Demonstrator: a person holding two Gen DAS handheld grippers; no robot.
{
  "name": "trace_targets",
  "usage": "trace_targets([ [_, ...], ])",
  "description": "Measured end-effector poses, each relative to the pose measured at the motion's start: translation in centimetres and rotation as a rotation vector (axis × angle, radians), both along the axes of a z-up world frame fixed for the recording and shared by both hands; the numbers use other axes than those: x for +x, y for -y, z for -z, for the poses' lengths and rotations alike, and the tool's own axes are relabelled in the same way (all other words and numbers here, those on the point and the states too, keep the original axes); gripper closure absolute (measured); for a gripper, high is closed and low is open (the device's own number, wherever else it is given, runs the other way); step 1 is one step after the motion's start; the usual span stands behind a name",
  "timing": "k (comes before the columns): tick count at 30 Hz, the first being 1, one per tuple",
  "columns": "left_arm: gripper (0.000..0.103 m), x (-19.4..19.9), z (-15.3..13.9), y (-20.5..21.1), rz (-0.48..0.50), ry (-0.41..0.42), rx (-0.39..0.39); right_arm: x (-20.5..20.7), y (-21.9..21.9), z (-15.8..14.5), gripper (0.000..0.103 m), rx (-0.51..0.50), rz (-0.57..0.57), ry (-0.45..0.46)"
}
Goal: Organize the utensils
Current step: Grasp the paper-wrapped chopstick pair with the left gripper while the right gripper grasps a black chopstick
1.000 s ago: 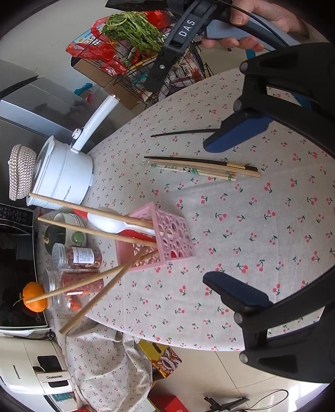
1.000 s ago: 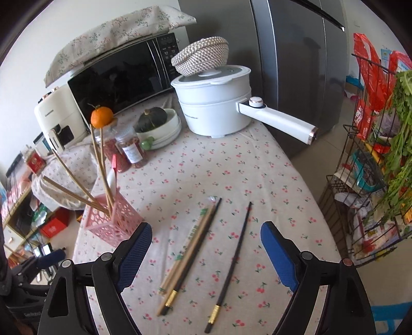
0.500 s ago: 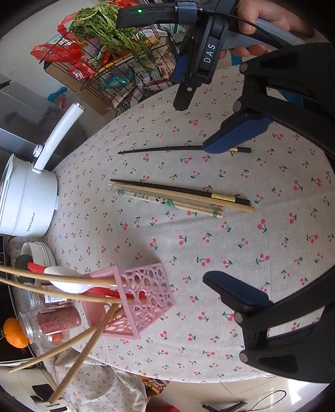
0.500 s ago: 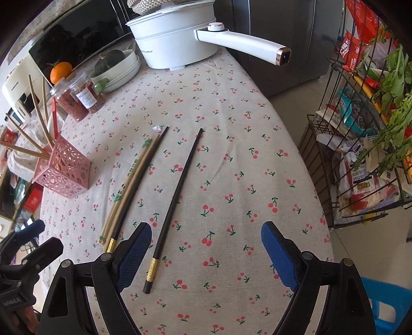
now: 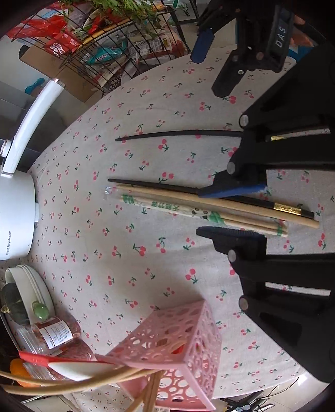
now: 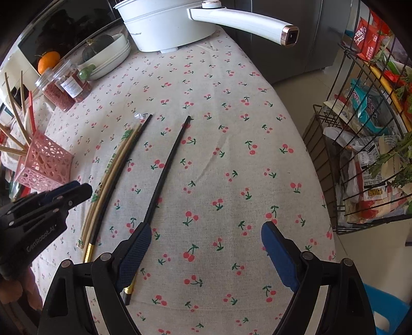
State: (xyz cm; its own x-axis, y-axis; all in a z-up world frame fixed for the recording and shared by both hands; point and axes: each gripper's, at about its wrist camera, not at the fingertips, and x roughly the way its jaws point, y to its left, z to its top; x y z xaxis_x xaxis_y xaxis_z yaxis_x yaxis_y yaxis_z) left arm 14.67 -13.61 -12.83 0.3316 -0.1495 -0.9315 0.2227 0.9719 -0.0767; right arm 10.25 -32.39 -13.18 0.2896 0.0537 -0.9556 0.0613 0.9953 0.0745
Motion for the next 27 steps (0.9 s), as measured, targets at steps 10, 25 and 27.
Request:
trace_targets([
  [10, 0.086, 4.6, 2.3, 1.9, -0.005, -0.081, 0.008, 1.5, 0.5, 0.8, 0.015, -0.014, -0.056, -0.02],
  [25, 0.097, 3.7, 0.8, 2.7, 0.045, -0.029, 0.061, 2.1, 0.4, 1.2, 0.015, -0.037, -0.053, -0.043],
  [27, 0.098, 2.5, -0.6, 2.1, 0.056, 0.003, 0.042, 2.1, 0.2, 1.2, 0.015, -0.04, -0.054, -0.043],
])
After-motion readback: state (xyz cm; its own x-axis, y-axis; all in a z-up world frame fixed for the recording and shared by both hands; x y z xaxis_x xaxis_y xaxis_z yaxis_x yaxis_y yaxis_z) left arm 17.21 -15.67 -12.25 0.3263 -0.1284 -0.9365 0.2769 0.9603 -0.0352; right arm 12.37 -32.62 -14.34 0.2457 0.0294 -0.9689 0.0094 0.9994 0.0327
